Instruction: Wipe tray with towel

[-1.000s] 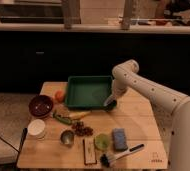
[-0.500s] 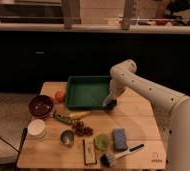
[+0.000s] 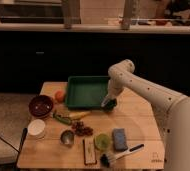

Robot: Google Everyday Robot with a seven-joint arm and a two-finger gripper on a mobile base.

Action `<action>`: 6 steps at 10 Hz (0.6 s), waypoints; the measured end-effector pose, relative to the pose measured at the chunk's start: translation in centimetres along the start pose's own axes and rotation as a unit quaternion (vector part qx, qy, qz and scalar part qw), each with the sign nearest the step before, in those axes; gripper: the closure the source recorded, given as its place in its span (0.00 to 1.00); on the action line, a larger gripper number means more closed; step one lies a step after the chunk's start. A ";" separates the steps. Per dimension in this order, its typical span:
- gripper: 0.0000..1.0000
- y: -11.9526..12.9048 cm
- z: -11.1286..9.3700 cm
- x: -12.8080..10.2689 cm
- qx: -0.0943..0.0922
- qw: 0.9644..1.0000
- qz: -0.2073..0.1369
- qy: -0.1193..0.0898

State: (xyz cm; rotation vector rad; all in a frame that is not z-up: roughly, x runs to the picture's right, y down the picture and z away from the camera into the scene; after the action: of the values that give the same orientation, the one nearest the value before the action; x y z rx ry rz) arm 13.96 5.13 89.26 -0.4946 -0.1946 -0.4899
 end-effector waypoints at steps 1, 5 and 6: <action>0.95 -0.2 0.0 -0.1 0.001 1.000 -0.002 0.001; 0.95 -2.3 0.4 -1.4 0.014 1.000 -0.010 0.000; 0.95 -2.9 0.7 -1.9 0.018 1.000 -0.012 -0.002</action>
State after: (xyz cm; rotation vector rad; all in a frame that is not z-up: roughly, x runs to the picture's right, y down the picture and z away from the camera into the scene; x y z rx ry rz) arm 10.85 3.97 90.47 -0.4591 -0.2122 -0.5078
